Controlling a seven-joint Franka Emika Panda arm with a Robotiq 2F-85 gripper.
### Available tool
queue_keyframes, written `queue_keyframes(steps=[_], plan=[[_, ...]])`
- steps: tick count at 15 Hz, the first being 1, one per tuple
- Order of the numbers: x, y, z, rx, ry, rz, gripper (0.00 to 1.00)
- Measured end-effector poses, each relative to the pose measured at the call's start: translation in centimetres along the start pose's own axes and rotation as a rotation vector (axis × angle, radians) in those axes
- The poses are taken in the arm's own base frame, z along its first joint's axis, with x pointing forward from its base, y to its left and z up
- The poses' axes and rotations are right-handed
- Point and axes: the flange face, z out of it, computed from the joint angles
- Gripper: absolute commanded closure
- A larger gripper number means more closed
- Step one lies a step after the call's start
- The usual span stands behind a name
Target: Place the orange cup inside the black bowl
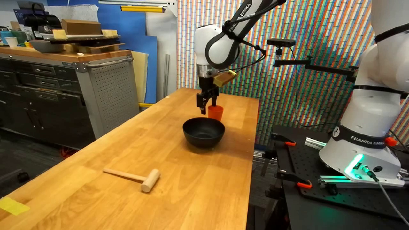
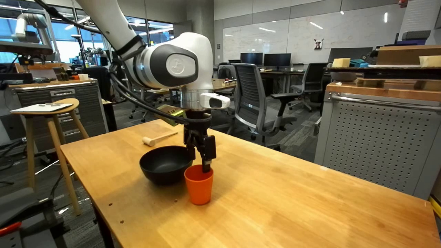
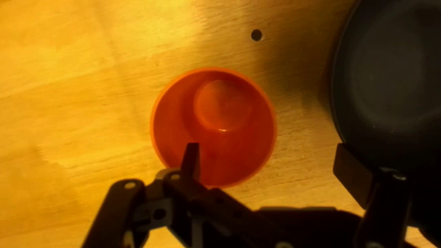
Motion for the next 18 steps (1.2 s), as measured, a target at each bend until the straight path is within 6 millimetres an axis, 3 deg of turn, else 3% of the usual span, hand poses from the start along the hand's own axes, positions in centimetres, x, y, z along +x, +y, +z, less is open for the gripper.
queue_keyframes(steps=[2,10,13,18], plan=[[0.1,-0.1,0.7,0.013,-0.021,0.02,0.29],[0.6,-0.1,1.2,0.072,-0.056,0.101,0.93],[0.7,0.2,1.1,0.076,-0.056,0.112,0.99],[1.1,0.9,0.7,0.077,-0.06,0.127,0.97]])
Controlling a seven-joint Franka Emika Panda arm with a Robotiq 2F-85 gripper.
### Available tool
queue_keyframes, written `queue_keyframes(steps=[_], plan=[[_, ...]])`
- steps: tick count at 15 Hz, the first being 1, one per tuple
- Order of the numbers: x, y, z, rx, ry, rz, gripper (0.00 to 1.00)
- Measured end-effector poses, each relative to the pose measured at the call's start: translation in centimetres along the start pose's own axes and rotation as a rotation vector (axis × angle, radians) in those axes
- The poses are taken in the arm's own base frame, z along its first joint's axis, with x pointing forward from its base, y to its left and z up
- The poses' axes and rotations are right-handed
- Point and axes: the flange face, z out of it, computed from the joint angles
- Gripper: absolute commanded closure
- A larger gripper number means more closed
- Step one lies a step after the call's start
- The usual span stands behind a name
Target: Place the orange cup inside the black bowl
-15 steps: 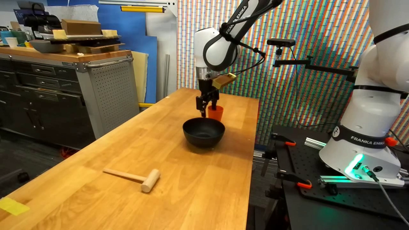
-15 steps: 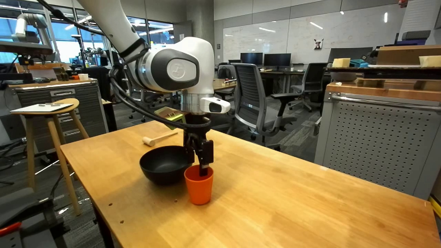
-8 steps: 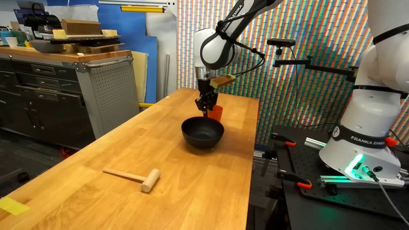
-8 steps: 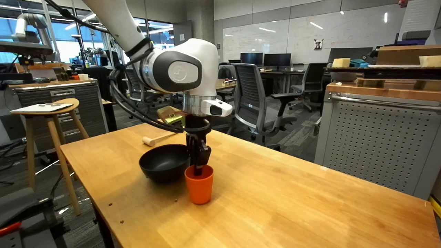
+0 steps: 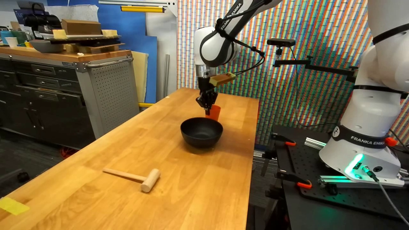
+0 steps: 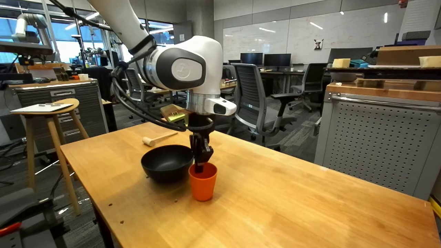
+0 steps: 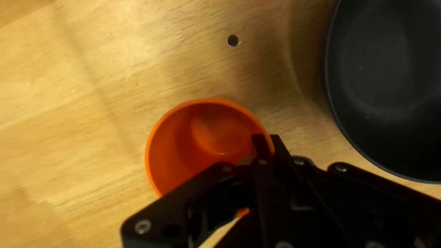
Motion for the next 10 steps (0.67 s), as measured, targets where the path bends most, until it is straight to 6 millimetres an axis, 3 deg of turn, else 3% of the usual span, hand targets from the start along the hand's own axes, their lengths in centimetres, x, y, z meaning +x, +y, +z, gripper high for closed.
queue_keyframes(steps=[2,4,7,10], plan=[[0.0,0.0,-0.2,0.0,-0.004,0.0,0.97],[-0.2,-0.5,-1.8,0.007,0.01,-0.011,0.97],[-1.4,-2.5,-6.9,0.025,0.058,-0.051,0.97],[-3.9,-5.6,-11.5,0.041,0.091,-0.119,0.97]])
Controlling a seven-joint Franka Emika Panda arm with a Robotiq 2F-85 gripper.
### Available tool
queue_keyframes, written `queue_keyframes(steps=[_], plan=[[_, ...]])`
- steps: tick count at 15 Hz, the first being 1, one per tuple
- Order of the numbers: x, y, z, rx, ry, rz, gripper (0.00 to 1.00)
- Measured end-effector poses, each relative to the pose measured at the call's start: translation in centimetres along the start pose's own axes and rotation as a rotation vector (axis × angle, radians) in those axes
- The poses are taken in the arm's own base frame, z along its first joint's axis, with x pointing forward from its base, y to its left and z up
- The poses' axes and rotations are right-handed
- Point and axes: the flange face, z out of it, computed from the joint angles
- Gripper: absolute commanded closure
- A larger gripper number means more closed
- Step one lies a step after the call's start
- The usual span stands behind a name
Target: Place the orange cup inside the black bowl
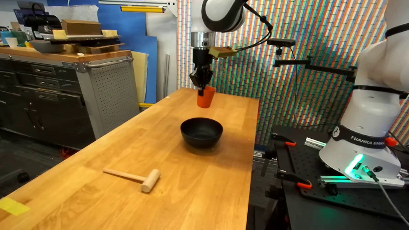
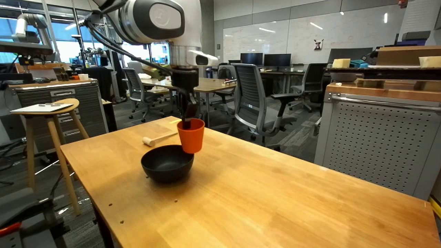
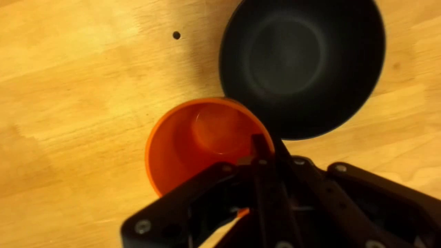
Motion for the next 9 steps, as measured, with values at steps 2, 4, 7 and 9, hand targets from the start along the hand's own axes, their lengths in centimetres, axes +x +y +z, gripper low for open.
queue_keyframes(steps=[2,4,7,9], plan=[[-1.6,-2.7,-0.9,0.004,-0.011,-0.053,0.97],[-3.1,-5.1,0.0,-0.002,-0.04,-0.103,0.97],[-5.0,-7.4,3.2,-0.022,-0.1,-0.159,0.97],[-5.7,-7.9,5.6,-0.039,-0.147,-0.175,0.97]])
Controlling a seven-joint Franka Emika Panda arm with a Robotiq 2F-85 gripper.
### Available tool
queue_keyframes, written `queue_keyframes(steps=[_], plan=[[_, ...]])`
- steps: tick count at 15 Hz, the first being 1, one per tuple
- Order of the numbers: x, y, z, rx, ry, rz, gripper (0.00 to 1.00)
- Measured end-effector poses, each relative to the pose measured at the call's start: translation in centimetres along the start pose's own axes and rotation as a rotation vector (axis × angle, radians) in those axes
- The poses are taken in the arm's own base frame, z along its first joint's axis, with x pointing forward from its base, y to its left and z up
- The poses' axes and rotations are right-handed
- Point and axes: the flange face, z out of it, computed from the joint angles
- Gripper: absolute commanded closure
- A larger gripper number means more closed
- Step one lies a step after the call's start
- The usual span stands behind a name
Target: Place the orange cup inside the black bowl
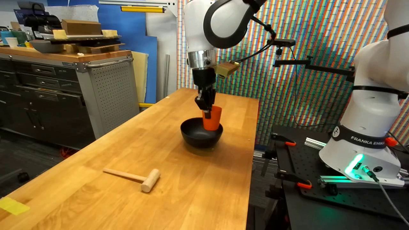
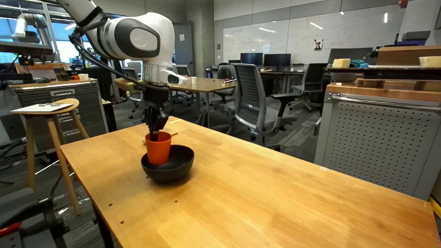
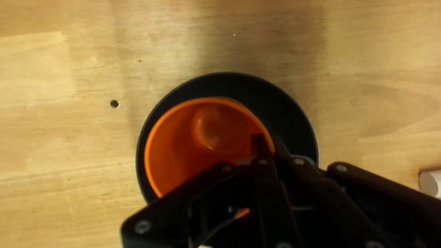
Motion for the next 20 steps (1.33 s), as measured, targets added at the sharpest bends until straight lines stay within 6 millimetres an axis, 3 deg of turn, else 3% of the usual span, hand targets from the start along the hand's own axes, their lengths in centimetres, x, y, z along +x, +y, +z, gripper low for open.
queue_keyframes(steps=[4,7,9,15,18,20], plan=[[0.4,-0.2,4.1,-0.013,-0.05,-0.016,0.97],[1.0,-0.8,5.8,-0.016,-0.026,-0.04,0.95],[1.2,-1.3,5.9,-0.016,-0.008,-0.055,0.69],[1.5,-2.0,5.2,-0.023,0.035,-0.114,0.23],[1.0,-1.9,2.7,-0.033,0.07,-0.14,0.01],[0.2,-1.8,-0.3,-0.047,0.106,-0.159,0.0]])
